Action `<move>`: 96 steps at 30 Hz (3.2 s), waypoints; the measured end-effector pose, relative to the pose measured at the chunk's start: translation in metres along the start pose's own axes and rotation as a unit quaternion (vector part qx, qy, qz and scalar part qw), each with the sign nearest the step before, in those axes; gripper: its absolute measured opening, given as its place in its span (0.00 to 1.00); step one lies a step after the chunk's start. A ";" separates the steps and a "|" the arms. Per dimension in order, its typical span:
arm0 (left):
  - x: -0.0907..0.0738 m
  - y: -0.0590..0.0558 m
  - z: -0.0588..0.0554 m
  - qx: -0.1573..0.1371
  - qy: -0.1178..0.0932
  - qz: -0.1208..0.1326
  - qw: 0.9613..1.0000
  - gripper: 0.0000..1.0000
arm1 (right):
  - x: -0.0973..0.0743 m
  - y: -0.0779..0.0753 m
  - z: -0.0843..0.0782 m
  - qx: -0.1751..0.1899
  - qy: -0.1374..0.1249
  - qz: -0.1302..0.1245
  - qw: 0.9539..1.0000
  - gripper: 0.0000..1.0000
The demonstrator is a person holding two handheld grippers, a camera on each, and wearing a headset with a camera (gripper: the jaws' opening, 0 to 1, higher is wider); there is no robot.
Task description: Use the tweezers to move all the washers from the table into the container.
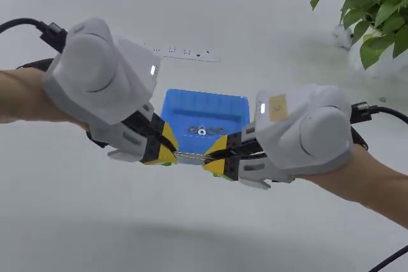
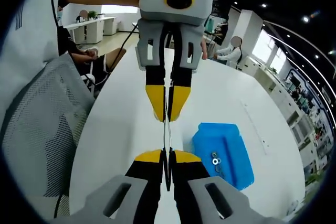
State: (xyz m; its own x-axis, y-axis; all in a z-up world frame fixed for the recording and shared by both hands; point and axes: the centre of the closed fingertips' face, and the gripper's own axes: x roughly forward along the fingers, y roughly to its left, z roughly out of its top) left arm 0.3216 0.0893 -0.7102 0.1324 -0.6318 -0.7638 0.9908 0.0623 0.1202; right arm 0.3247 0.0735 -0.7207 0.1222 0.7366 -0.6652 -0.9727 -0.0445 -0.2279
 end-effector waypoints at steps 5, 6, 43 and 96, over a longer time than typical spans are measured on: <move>0.014 0.002 -0.011 -0.022 -0.004 -0.004 1.000 0.07 | 0.008 -0.001 -0.010 0.004 0.007 0.010 1.000 0.07; 0.016 0.002 -0.013 -0.021 -0.003 -0.004 1.000 0.07 | 0.011 -0.001 -0.012 0.005 0.009 0.013 1.000 0.07; 0.088 0.021 -0.054 -0.077 0.022 -0.011 0.997 0.08 | 0.055 -0.010 -0.086 0.075 0.041 0.051 0.995 0.11; -0.039 -0.013 -0.040 -0.145 -0.032 0.225 0.963 1.00 | -0.068 0.005 -0.061 0.077 0.062 -0.186 0.978 1.00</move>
State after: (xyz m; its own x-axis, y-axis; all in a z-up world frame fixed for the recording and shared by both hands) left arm 0.3046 0.1440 -0.7073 0.5578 -0.5364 -0.6333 0.8009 0.5480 0.2412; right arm 0.3231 -0.0179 -0.7198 0.4866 0.5947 -0.6400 -0.8735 0.3200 -0.3667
